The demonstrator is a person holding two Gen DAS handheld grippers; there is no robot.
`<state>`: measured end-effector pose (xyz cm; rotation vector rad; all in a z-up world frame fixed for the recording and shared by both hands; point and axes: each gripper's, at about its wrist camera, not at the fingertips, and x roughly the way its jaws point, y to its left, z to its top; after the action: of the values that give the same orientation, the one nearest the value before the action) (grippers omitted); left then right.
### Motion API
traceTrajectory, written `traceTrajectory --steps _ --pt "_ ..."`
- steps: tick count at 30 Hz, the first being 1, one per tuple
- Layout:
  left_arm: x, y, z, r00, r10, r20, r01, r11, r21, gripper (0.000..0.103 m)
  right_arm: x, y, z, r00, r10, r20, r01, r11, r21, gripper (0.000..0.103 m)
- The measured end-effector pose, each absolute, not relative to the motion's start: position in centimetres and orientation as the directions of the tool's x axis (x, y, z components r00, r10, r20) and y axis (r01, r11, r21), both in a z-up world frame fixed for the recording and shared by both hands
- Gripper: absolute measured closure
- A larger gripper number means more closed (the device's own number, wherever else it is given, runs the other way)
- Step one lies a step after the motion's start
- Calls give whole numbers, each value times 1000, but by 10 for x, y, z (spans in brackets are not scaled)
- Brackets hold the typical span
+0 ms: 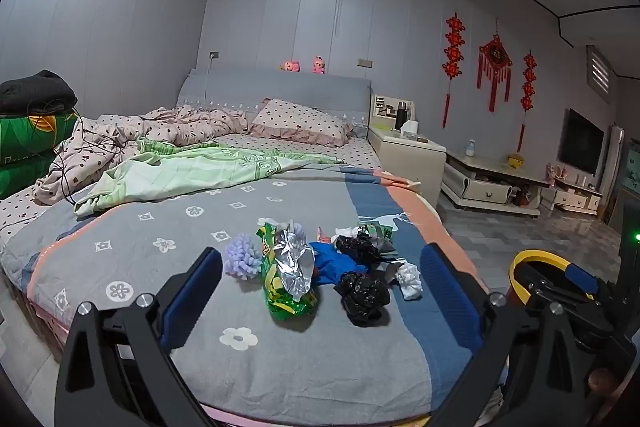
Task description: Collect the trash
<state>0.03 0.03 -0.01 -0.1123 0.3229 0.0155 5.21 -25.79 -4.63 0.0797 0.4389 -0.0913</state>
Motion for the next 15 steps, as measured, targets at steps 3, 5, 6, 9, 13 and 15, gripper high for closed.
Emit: traceTrajectory --steps 3,5,6,9,13,15 --pt "0 0 0 948 -3 -317 -34 993 -109 7 51 -258 -46 902 -70 -426 105 993 59 8" --pt "0 0 0 948 -2 -317 -34 994 -108 7 52 -258 -46 901 -70 -428 105 993 59 8" --pt "0 0 0 949 -2 -316 -33 994 -108 7 52 -258 -46 901 -70 -428 105 993 59 8" --pt "0 0 0 949 -3 -316 -33 994 -108 7 51 -258 -45 902 -70 -426 105 993 60 8" --pt "0 0 0 949 -4 -315 -32 994 -107 7 51 -258 -45 902 -69 -426 105 993 61 8" --pt "1 1 0 949 -6 -314 -29 994 -108 7 51 -259 -45 903 -70 -424 105 993 61 8"
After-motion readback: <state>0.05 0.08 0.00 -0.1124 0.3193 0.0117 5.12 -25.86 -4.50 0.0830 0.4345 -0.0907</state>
